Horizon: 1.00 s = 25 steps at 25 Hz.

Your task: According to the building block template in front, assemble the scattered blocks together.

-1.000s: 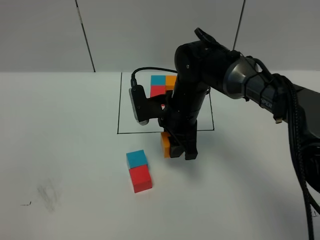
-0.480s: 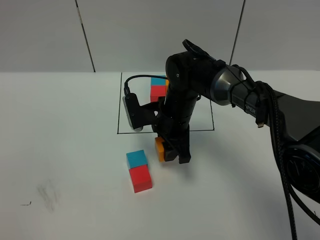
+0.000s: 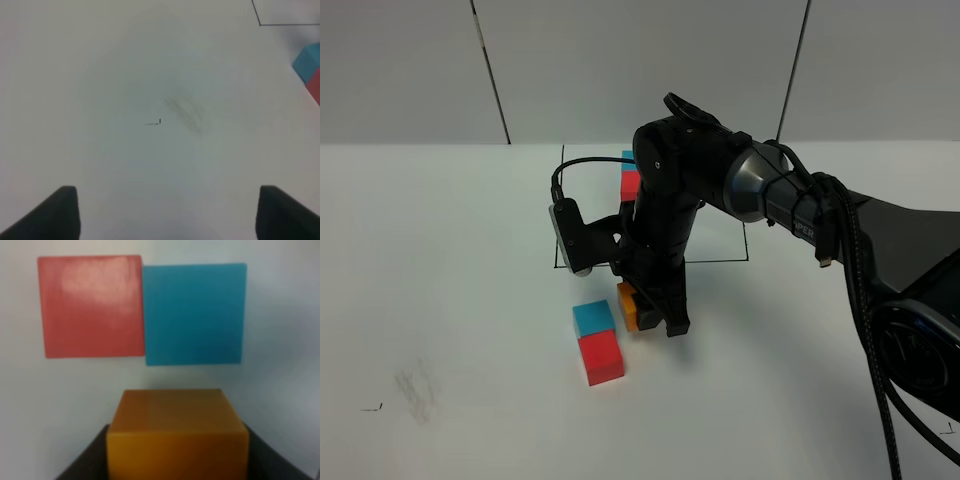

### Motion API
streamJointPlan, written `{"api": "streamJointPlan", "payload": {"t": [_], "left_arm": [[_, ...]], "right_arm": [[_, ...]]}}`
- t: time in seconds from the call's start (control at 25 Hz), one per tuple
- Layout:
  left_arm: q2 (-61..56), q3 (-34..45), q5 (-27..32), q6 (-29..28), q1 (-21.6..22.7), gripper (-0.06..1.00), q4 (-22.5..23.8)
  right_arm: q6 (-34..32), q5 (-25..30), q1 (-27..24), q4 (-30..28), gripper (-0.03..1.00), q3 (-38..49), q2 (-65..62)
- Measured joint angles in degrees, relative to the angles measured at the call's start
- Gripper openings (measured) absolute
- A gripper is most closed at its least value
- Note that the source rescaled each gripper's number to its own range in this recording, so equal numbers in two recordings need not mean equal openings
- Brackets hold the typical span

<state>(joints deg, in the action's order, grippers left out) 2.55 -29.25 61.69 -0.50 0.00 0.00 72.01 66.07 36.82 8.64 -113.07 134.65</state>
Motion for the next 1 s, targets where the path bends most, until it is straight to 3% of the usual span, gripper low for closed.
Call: {"api": "streamJointPlan", "payload": {"t": [1.0], "left_arm": [[0.0, 0.0, 0.0, 0.0, 0.0, 0.58, 0.0]], "right_arm": [[0.24, -6.06, 0.49, -0.52, 0.0, 0.0, 2.47]]}}
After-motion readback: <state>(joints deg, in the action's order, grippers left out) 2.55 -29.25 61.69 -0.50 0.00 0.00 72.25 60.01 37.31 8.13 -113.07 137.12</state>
